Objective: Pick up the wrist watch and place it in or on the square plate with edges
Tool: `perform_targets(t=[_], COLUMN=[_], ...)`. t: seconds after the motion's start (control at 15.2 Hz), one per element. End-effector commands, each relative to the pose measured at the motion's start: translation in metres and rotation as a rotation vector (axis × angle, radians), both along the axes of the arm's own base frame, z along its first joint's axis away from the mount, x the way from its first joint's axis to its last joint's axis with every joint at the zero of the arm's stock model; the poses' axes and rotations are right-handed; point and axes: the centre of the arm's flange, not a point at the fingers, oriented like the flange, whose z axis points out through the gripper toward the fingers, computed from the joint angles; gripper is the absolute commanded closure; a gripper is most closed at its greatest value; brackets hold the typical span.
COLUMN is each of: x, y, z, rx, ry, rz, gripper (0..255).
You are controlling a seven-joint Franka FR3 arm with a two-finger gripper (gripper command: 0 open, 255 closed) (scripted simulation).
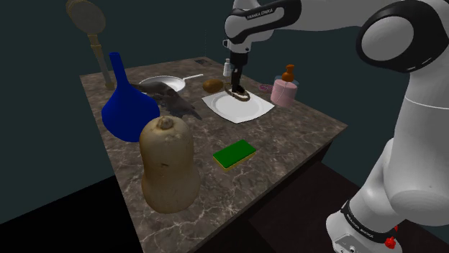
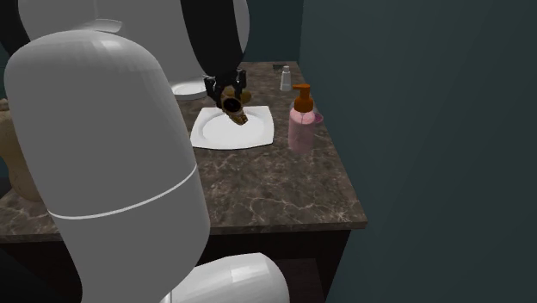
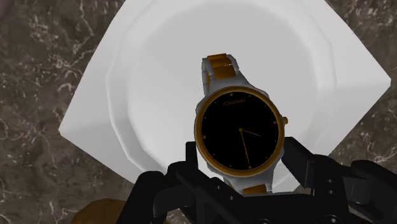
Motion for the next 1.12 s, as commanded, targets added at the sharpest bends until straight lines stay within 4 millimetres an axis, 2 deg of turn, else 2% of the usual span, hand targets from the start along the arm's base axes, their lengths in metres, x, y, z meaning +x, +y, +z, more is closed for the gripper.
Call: perform_targets(t=[0.0, 0.2, 0.73, 0.79, 1.06], x=[0.0, 0.0, 0.0, 0.0, 0.0], y=[0.001, 0.001, 0.001, 0.001, 0.001], z=[-0.01, -0.03, -0.03, -0.031, -0.031], rx=[0.0, 0.0, 0.0, 0.0, 0.0], ry=[-0.001, -0.001, -0.001, -0.001, -0.001], rz=[0.0, 0.0, 0.0, 0.0, 0.0], gripper=[255, 255, 255, 0, 0])
